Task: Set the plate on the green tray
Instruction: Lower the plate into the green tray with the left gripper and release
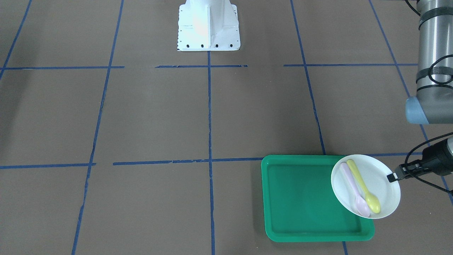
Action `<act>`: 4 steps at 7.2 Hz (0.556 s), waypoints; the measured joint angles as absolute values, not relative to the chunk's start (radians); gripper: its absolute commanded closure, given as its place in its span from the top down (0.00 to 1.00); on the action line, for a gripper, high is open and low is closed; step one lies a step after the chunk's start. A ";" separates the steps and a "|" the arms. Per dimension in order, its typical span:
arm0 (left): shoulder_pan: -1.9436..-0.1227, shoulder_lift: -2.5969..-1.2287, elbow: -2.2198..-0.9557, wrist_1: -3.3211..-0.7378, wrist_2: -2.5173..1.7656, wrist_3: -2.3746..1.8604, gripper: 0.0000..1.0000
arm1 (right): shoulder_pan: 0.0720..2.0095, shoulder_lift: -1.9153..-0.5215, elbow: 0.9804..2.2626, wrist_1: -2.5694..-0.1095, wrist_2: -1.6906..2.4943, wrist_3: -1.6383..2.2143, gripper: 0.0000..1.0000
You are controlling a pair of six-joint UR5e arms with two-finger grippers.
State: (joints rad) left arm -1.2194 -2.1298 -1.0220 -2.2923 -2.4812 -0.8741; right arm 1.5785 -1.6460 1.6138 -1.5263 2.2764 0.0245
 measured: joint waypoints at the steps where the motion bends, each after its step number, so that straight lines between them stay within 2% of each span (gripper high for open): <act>1: -1.173 -2.154 -1.003 -2.319 -2.442 -0.889 0.00 | 1.578 -1.646 1.614 -1.526 2.276 0.025 1.00; 4: -1.089 -2.184 -0.945 -2.414 -2.369 -0.927 0.00 | 1.578 -1.646 1.614 -1.526 2.276 0.025 1.00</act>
State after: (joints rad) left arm -1.0894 -2.1845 -0.9447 -2.4135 -2.3688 -0.9273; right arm 1.5785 -1.6460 1.6138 -1.5263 2.2764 0.0245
